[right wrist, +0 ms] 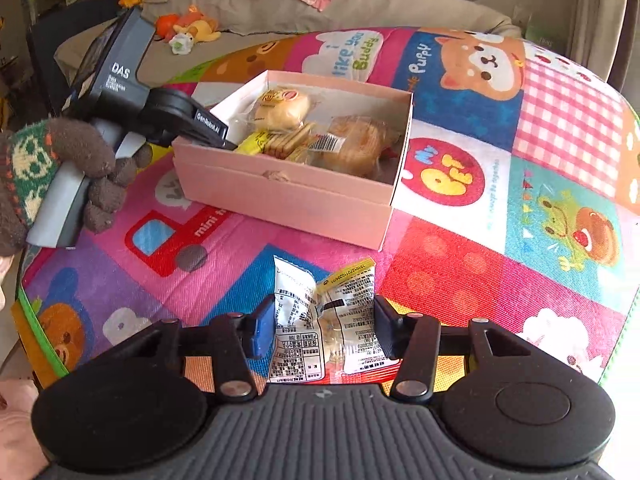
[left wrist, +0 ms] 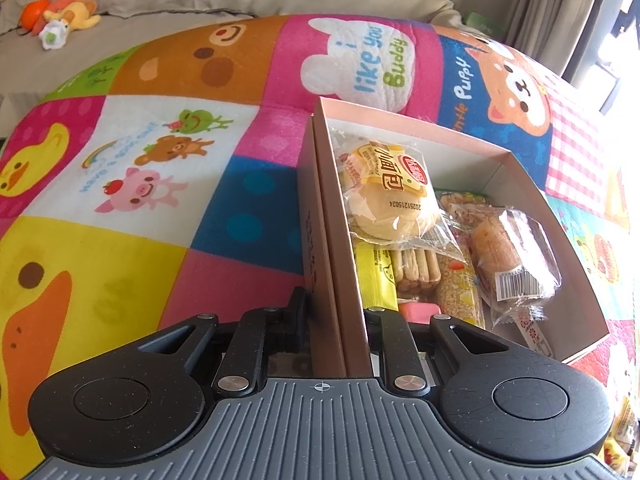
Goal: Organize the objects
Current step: 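Carry the white sachets into the pink box and open the right tool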
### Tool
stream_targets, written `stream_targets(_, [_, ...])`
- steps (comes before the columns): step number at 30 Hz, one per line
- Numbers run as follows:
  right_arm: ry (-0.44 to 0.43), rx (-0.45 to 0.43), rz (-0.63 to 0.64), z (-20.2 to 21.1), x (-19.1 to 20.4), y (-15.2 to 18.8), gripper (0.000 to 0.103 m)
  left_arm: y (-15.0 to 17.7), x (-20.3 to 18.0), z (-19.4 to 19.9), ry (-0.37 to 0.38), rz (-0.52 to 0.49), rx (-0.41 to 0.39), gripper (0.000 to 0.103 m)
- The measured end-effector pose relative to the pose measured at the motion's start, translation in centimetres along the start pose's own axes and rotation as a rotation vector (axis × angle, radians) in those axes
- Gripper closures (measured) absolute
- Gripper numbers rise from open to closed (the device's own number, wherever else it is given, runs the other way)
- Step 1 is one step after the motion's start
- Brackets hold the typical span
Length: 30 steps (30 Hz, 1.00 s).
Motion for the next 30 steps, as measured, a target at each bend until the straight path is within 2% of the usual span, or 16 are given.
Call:
stream_targets(10, [-0.068, -0.027, -0.059, 2.2, 0.3, -4.6, 0.053, 0.0, 0.1, 0.0, 0.01, 0.008, -0.008, 0.082])
stream_targets(17, [-0.064, -0.189, -0.07, 3.2, -0.4, -13.4, 0.053, 0.0, 0.1, 0.0, 0.017, 0.002, -0.008, 0.081])
stream_targets(21, [-0.038, -0.261, -0.109, 1.2, -1.6, -18.9, 0.053, 0.0, 0.1, 0.0, 0.021, -0.004, -0.009, 0.081])
stream_targets(24, [-0.01, -0.284, -0.127, -0.8, -2.5, -21.7, 0.053, 0.0, 0.1, 0.0, 0.022, -0.008, -0.009, 0.081])
stream_targets(27, [-0.011, -0.274, -0.178, -3.4, -3.9, -23.2, 0.052, 0.0, 0.1, 0.0, 0.024, -0.01, -0.009, 0.081])
stream_targets(30, [0.001, -0.257, -0.243, -5.6, -5.5, -23.3, 0.048, 0.0, 0.2, 0.0, 0.03, -0.01, -0.009, 0.081])
Point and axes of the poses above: each gripper's, at about its wrist camera, not at the fingertips, and z roughly against the way its jaws point, x to its left, y to its underside, the point moved 7 cm from there along -z, roughly the way its jaws point, and after that the axes turned 12 degrees about -y, right-handed, at the moved point
